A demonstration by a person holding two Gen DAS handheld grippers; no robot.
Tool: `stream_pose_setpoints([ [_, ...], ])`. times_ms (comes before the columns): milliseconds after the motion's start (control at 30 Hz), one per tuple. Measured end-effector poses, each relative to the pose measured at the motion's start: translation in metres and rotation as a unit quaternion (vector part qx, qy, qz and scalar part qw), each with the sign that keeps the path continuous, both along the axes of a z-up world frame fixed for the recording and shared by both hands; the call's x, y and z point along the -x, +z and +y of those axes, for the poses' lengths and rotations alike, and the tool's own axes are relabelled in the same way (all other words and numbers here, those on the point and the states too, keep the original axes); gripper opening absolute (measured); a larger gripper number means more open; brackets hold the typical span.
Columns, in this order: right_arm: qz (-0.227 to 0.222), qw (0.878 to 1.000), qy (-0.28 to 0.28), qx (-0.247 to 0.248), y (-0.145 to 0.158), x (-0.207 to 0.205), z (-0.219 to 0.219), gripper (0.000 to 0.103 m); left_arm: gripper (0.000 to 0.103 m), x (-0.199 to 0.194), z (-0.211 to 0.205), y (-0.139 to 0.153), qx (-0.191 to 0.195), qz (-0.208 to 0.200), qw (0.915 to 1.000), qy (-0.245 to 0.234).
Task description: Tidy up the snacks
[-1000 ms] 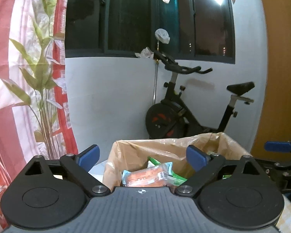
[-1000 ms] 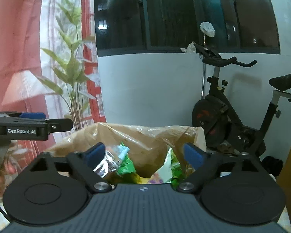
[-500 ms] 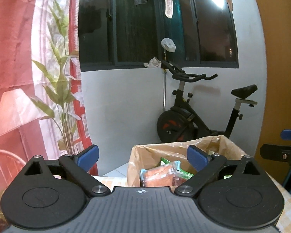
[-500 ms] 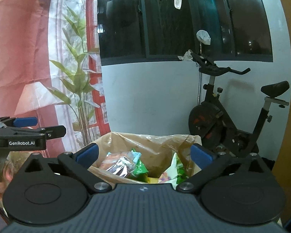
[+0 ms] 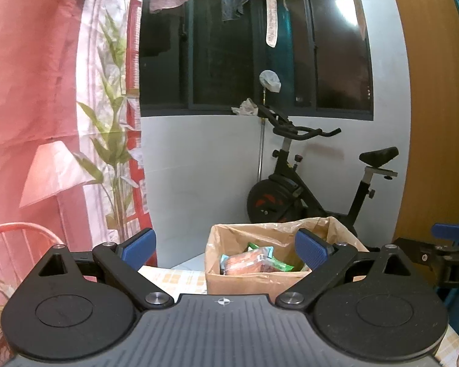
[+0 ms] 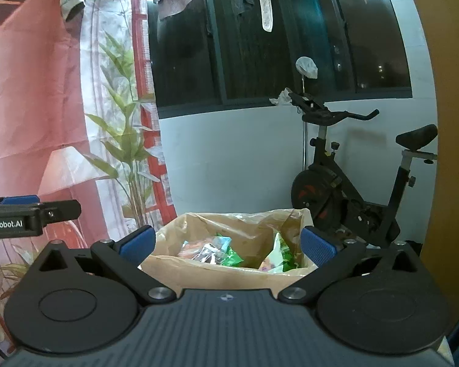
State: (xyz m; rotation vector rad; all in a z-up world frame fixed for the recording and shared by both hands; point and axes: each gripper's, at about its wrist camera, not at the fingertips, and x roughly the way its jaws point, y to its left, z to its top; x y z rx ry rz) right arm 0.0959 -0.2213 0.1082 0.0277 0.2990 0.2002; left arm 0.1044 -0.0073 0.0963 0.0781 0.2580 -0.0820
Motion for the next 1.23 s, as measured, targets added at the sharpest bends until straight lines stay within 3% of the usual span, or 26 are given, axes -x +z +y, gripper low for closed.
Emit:
stream_pose_setpoints([
  [1233, -0.008, 1.0, -0.007, 0.009, 0.002, 0.018, 0.007, 0.103, 0.098, 0.001, 0.009, -0.009, 0.016, 0.013, 0.9997, 0.011],
])
